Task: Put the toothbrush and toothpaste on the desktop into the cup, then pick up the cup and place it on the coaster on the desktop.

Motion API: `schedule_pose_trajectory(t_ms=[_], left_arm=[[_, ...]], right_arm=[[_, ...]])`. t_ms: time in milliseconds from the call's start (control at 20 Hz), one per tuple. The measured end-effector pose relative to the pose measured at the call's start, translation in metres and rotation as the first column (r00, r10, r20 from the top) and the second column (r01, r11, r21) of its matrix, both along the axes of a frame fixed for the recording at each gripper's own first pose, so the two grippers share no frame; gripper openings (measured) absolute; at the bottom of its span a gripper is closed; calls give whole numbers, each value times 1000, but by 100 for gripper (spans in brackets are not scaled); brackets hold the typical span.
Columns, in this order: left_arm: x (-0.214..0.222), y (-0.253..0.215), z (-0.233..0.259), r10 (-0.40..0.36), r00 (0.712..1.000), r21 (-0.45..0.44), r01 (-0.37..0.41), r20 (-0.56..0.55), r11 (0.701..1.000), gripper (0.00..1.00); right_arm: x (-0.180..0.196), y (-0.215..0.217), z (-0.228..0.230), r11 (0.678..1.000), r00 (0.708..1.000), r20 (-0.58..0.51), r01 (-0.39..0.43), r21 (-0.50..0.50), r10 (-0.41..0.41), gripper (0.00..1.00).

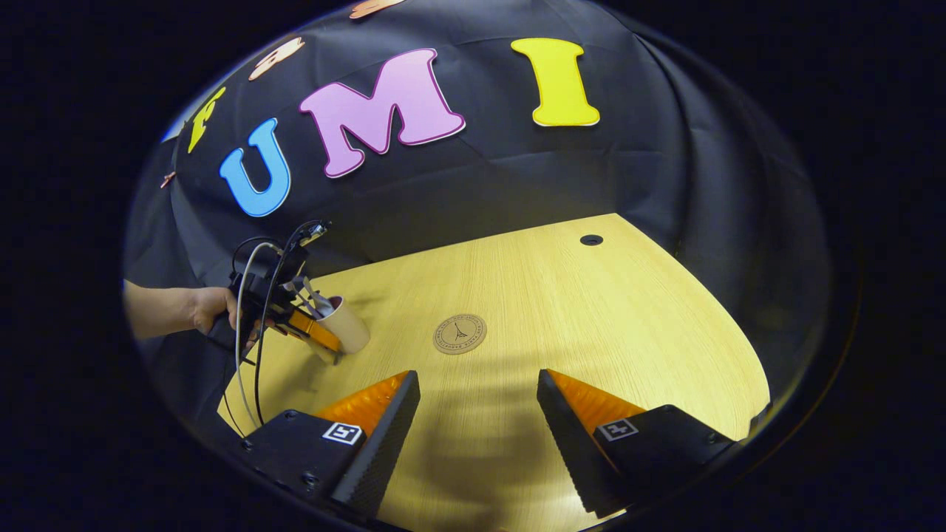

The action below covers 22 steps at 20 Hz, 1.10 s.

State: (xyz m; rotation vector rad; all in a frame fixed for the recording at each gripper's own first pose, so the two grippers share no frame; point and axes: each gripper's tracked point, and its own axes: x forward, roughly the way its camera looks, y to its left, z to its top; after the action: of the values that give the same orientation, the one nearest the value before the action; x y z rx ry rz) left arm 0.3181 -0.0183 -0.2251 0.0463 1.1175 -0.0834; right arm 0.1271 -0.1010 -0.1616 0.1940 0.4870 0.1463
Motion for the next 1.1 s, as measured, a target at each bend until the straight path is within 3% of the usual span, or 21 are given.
schedule_pose_trajectory(t_ms=[50, 150, 200, 400, 500, 750, 1050, 1100], left_arm=[[-1, -1, -1, -1, 1000, 6, 1, -4, 1000, 37], [-3, -1, -1, 2, 1000, 9, -2, -8, 1000, 30], [-2, -2, 0, 2, 1000, 9, -2, -2, 1000, 34], [-6, -6, 2, -1, 1000, -8, 1, 11, 1000, 19], [-6, -9, 8, -6, 1000, 1, 6, 28, 1000, 23], [-11, -31, 29, -107, 993, 42, 105, 44, 994, 23], [-10, -98, 41, -251, 966, 46, 249, 56, 967, 23], [-10, -112, 41, -275, 960, 44, 273, 54, 961, 19]], right_arm=[[-1, -1, -1, 1000, 1000, -2, 2, -2, -2, 98], [-5, -4, -2, 1000, 1000, -6, 5, -5, -5, 98], [-6, -5, -2, 1000, 1000, -8, 7, -6, -7, 98], [-15, -14, -3, 1000, 1000, -13, 21, -16, -21, 98], [-17, -19, -3, 999, 999, -10, 33, -22, -33, 98], [-21, -37, 3, 997, 997, -2, 80, -18, -80, 98], [-42, -67, -4, 989, 989, -10, 145, -37, -146, 98], [-49, -70, -7, 987, 988, -18, 154, -37, -154, 98]])
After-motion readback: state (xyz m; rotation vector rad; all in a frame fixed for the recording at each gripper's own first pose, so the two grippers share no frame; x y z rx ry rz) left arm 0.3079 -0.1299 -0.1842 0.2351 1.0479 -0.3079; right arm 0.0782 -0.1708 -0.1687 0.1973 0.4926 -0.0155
